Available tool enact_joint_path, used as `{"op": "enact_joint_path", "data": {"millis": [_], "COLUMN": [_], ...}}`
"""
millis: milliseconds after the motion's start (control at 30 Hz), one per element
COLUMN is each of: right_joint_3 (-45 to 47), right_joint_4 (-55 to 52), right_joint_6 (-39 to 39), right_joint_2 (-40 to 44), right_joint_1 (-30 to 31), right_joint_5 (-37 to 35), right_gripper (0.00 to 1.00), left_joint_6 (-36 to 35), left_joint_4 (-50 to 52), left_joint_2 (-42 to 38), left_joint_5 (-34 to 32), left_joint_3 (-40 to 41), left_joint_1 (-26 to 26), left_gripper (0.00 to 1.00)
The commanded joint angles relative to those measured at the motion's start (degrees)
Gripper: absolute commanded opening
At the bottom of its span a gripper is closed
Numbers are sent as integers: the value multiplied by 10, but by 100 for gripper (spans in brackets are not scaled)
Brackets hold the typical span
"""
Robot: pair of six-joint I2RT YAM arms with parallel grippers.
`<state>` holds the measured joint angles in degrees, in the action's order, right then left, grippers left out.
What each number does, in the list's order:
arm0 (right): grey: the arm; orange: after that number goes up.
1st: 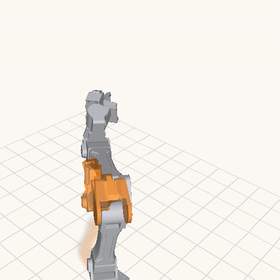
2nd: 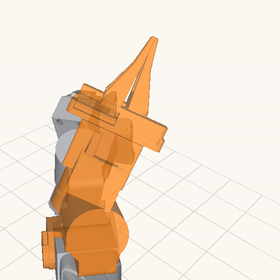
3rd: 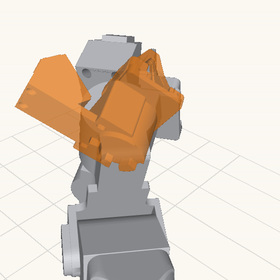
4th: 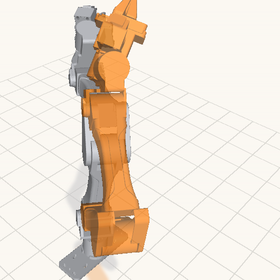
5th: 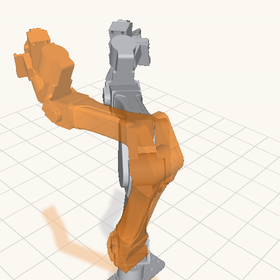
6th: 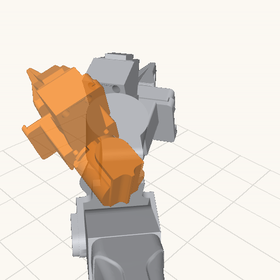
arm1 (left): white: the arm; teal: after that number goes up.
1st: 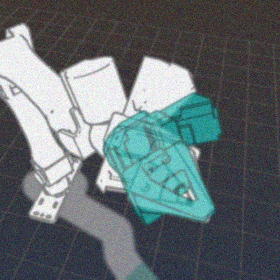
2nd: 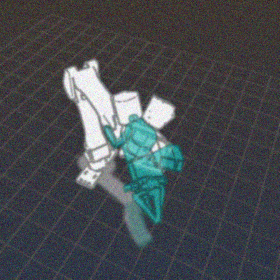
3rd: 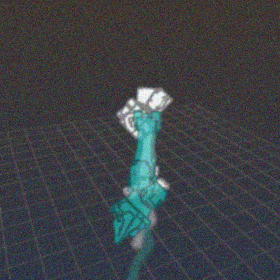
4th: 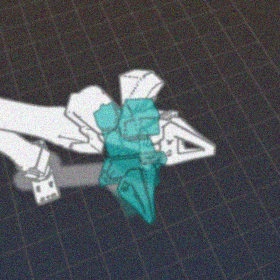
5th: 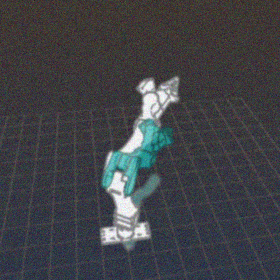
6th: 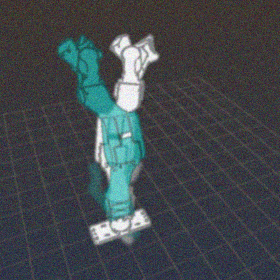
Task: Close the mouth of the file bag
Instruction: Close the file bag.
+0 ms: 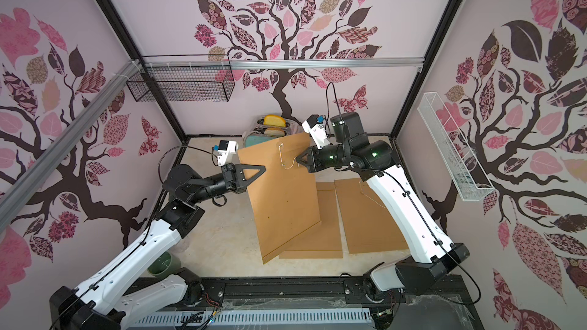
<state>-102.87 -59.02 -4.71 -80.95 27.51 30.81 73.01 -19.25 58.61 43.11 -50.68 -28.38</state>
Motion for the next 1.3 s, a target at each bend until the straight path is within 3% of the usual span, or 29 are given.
{"op": "enact_joint_path", "data": {"millis": [0,467,667,833,1267], "right_joint_3": [-32,-214,-249,-205,-195], "right_joint_4": [-24,-114,-125,-113,-91], "right_joint_6": [-6,18,16,16,19], "right_joint_2": [2,-124,-146,-126,-132], "right_joint_1": [-10,-27,-27,-27,-27], "right_joint_5": [46,83,55,10,-13], "right_gripper": [0,0,0,0,0], "left_joint_6": [-19,-6,2,5,16], "left_joint_4": [5,-17,-27,-29,-42], "left_joint_2": [-9,-10,-8,-9,-3], "left_joint_5": [-7,4,6,-1,7], "left_joint_3": [-13,-9,-15,-14,-17], "left_joint_1": [-2,-3,-2,-3,-3], "left_gripper": [0,0,0,0,0]}}
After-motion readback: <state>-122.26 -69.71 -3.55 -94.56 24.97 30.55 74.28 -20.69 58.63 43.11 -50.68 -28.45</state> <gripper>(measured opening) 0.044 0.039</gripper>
